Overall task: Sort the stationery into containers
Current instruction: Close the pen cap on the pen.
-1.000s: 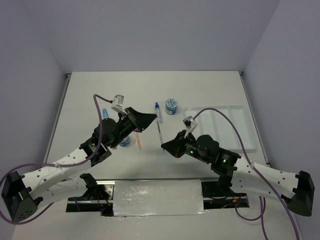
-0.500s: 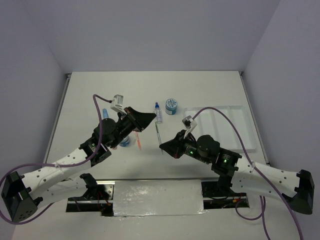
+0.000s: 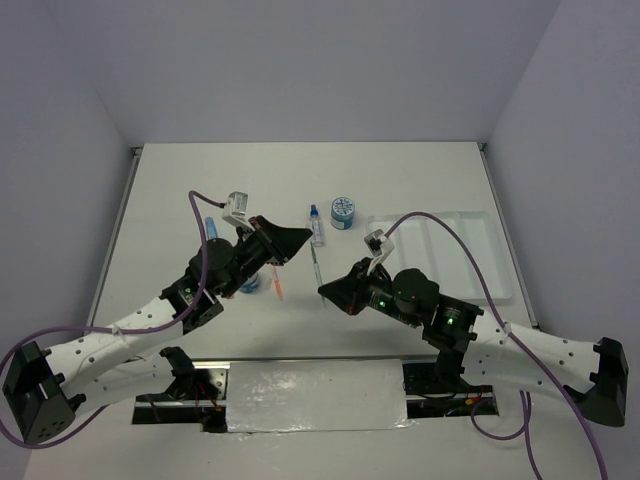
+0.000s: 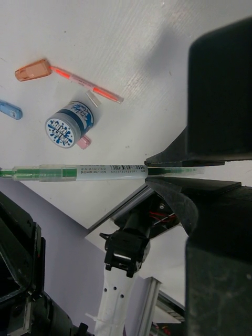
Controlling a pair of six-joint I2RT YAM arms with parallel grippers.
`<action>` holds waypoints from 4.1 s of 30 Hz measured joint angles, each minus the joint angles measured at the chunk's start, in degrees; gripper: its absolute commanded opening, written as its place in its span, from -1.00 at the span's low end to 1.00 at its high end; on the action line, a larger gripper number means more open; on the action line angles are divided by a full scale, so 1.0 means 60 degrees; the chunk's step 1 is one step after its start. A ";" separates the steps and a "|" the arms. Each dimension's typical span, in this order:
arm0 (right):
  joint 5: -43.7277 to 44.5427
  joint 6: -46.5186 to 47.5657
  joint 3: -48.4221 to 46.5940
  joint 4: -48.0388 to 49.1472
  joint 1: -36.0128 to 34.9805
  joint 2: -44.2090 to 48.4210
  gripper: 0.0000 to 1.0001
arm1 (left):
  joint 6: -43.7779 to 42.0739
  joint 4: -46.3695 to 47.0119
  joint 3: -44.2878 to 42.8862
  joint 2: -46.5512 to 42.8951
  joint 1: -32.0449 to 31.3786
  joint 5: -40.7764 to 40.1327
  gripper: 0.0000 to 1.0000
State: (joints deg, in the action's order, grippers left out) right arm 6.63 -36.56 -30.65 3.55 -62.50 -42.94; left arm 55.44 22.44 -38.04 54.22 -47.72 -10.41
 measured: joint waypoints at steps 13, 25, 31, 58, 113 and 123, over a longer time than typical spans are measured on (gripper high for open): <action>0.0299 0.0033 -0.0215 -0.0142 0.0000 -0.0372 -1.00 | 0.0000 0.0226 0.0182 -0.0004 0.0000 0.0051 -1.00; 0.0648 0.0266 -0.0922 -0.0652 0.0000 -0.0554 -1.00 | -0.0117 0.0780 0.0397 -0.0011 -0.0004 0.0324 -1.00; 0.0761 0.0565 -0.1239 -0.0969 0.0000 -0.0641 -1.00 | -0.0248 0.1024 0.0397 -0.0015 0.0000 0.0433 -1.00; 0.0124 0.2743 -0.1461 -0.0452 -0.0007 -0.0262 -1.00 | -0.2018 0.0393 -0.0127 -0.0346 -0.0273 0.2004 -0.80; -0.1133 0.3071 -0.1534 0.0583 0.0000 -0.0801 -1.00 | -0.3949 -0.1228 -0.1810 -0.0663 -0.0277 0.2448 0.36; -0.0889 0.3075 -0.1625 0.0357 0.0004 -0.0820 -1.00 | -0.3752 -0.1209 -0.1756 -0.0463 -0.0280 0.2648 -0.85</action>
State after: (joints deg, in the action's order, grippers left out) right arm 1.30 -18.11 -40.40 5.69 -62.48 -47.86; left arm 32.93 15.18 -48.58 51.44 -49.41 5.48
